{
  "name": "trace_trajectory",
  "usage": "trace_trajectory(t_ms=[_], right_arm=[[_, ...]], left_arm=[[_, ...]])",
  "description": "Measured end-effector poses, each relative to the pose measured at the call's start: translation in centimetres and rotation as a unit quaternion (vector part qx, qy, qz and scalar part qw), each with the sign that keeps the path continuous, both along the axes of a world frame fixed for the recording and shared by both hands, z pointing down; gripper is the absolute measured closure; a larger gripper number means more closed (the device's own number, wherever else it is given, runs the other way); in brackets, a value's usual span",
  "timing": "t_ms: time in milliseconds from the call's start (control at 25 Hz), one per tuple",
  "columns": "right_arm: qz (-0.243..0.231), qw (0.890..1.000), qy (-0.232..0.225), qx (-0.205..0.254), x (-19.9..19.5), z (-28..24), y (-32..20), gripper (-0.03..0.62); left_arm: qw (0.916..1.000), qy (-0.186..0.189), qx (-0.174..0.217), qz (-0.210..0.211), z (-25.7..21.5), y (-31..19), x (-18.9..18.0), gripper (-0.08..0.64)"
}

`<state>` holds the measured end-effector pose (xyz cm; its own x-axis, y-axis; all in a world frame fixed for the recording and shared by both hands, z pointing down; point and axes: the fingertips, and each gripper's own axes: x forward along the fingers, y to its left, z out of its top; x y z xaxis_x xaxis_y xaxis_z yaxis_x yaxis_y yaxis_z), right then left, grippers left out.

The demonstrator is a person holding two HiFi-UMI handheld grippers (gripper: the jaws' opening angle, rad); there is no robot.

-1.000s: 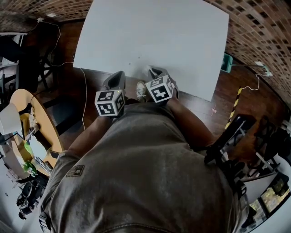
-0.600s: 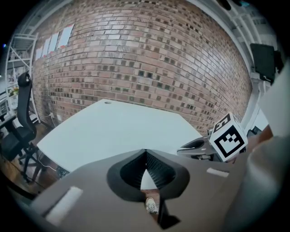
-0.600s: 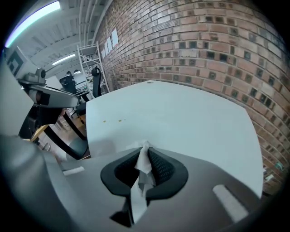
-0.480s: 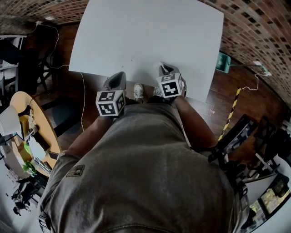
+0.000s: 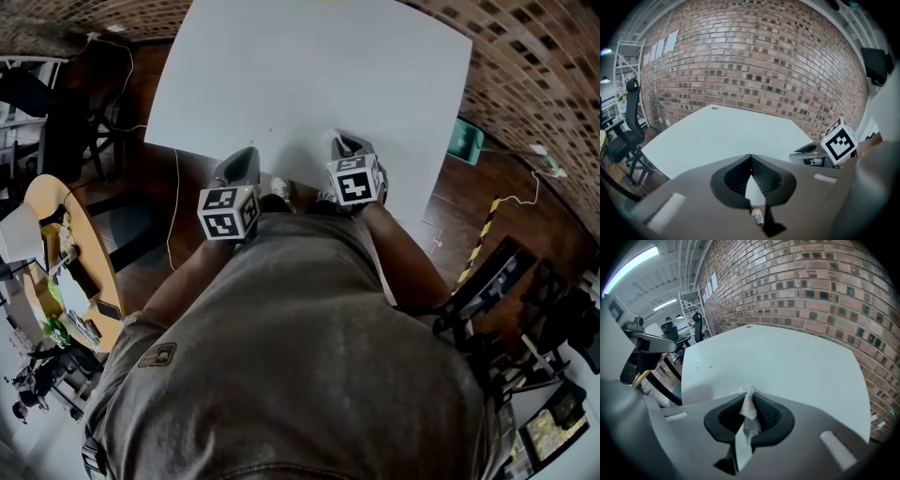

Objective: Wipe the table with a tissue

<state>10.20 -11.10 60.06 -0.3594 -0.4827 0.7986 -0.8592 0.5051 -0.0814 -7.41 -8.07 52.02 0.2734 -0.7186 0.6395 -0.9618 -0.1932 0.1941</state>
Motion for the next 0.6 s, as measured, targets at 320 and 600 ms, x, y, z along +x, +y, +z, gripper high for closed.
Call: trace_trajectory(t_ms=[320, 600], right_arm=[[-0.027, 1.000, 0.005, 0.003, -4.6, 0.0, 0.0, 0.548], [0.023, 1.000, 0.005, 0.008, -6.8, -0.4, -1.1, 0.548]], left_arm=[[1.0000, 0.000, 0.002, 0.001, 0.4, -0.6, -3.4, 0.558], [0.9993, 0.020, 0.006, 0.031, 0.7, -2.2, -6.8, 0.558]])
